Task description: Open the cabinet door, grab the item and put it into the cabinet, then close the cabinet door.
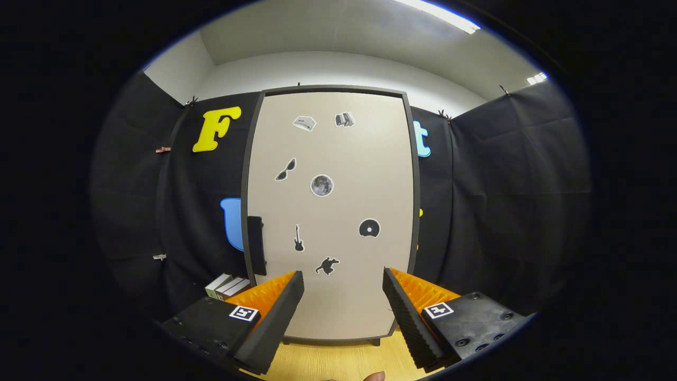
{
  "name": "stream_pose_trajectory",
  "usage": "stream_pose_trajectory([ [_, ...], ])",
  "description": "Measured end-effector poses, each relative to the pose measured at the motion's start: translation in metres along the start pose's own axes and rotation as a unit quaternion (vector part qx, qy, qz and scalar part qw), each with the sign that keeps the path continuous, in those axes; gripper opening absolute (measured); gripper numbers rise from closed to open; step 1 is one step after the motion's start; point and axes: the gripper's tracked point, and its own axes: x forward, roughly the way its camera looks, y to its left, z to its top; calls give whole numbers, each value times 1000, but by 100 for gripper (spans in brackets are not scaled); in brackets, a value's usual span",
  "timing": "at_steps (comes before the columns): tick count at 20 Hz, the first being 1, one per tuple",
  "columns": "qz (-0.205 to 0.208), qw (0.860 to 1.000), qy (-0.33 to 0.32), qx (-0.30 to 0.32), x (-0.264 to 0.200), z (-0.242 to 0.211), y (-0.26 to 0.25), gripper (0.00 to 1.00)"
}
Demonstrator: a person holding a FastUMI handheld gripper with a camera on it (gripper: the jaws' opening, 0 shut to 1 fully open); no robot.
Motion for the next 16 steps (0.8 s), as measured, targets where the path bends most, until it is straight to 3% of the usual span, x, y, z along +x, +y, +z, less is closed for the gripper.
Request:
stream_pose_trajectory([
  [9,43,999,-5,15,19,9,60,97],
  [16,86,996,14,15,86,-13,141,97],
])
